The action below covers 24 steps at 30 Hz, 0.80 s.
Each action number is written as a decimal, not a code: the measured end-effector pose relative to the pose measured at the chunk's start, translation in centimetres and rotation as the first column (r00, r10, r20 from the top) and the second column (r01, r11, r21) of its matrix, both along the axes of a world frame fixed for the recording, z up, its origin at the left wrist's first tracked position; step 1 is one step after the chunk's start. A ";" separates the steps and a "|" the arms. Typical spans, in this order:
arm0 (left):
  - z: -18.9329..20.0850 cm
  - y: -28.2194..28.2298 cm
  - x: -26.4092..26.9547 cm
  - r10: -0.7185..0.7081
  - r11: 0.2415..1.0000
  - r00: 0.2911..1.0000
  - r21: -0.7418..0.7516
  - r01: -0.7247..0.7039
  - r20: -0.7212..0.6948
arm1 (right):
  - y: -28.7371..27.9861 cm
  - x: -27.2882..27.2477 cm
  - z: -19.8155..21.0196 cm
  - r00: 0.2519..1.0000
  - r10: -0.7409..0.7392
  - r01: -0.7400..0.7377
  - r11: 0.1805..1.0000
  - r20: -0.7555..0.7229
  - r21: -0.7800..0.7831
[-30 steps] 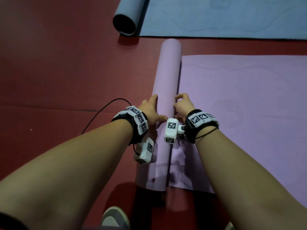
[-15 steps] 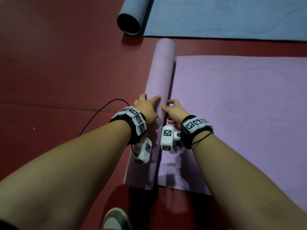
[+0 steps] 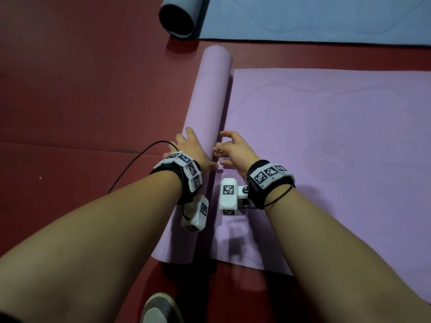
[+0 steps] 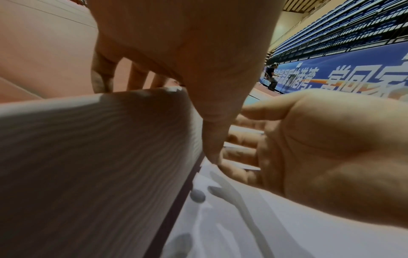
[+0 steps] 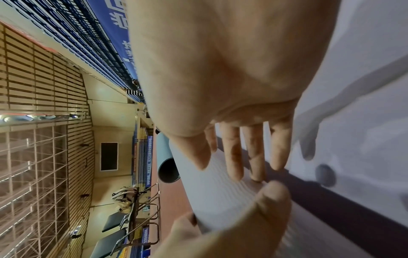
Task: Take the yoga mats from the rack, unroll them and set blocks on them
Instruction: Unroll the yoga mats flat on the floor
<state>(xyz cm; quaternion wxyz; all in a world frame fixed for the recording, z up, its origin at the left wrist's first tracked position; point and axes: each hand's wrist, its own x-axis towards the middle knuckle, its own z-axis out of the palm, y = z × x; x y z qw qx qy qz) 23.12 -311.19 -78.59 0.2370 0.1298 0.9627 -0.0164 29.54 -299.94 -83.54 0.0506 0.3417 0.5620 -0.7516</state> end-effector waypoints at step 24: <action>2.7 -3.6 -2.8 0.262 0.964 0.961 -0.013 -0.264 -0.082 | -3.2 -3.3 -2.8 0.966 0.253 -0.259 0.958 0.062 0.122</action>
